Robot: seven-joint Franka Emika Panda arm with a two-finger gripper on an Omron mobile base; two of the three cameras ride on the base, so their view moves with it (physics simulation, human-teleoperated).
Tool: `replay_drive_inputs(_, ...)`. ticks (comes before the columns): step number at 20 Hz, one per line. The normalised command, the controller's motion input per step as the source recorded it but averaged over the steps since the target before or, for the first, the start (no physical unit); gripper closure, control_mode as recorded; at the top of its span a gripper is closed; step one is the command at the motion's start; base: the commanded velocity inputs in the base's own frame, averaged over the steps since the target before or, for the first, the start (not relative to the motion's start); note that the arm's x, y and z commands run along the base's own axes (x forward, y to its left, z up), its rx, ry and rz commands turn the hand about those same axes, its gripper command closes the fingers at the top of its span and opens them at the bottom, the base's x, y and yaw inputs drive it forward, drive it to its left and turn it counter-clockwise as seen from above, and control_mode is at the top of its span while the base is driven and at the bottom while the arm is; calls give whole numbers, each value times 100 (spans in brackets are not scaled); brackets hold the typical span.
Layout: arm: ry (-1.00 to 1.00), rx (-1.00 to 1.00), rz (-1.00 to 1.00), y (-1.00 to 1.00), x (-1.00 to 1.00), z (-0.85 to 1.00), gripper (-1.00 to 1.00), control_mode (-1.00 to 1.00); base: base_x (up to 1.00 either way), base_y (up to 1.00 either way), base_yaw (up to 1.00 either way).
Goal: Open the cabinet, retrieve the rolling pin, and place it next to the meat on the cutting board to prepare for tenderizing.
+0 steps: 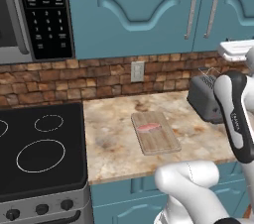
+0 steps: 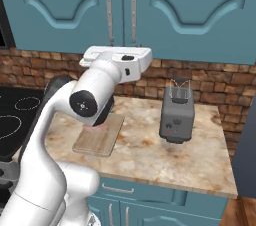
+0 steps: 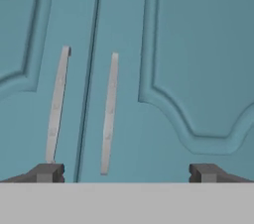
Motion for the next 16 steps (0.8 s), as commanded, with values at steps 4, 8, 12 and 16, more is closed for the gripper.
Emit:
replay_drive_inputs(4,0,12,4,15,2,20,-100,-100,0,0,0)
replay_drive_inputs(8,0,13,2,12,15,23,-100,-100,0,0,0)
replay_drive_inputs(12,0,10,0,8,24,17,-100,-100,0,0,0)
replay_drive_inputs(16,0,1,0,13,21,2,-100,-100,0,0,0)
